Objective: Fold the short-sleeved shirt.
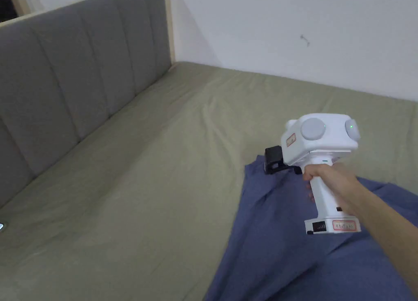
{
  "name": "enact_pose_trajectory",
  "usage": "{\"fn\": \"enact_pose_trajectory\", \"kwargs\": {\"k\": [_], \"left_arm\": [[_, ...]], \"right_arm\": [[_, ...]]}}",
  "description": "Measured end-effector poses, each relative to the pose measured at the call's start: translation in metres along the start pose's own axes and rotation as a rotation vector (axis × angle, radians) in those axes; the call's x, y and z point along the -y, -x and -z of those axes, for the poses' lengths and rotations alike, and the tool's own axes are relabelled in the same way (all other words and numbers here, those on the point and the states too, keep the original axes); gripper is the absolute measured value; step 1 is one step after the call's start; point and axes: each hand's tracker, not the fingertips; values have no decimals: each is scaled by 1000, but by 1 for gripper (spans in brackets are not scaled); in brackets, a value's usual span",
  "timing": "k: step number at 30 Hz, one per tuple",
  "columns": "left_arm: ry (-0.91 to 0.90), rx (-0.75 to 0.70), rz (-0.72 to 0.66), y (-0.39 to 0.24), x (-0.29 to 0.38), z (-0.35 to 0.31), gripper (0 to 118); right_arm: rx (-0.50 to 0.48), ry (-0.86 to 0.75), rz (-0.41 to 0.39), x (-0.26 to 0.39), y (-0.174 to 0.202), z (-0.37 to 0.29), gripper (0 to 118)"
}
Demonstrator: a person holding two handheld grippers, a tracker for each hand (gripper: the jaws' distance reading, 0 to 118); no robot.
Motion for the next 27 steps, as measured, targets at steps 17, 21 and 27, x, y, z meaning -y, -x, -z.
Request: {"fn": "enact_pose_trajectory", "kwargs": {"k": [17, 21, 27], "left_arm": [[59, 17, -60, 9, -14, 15, 5], [57, 25, -61, 11, -14, 16, 5], [43, 19, -59, 9, -11, 13, 5]], "right_arm": [[77, 116, 105, -43, 18, 93, 76], [140, 96, 14, -35, 24, 93, 36], [140, 62, 32, -33, 23, 74, 6]]}}
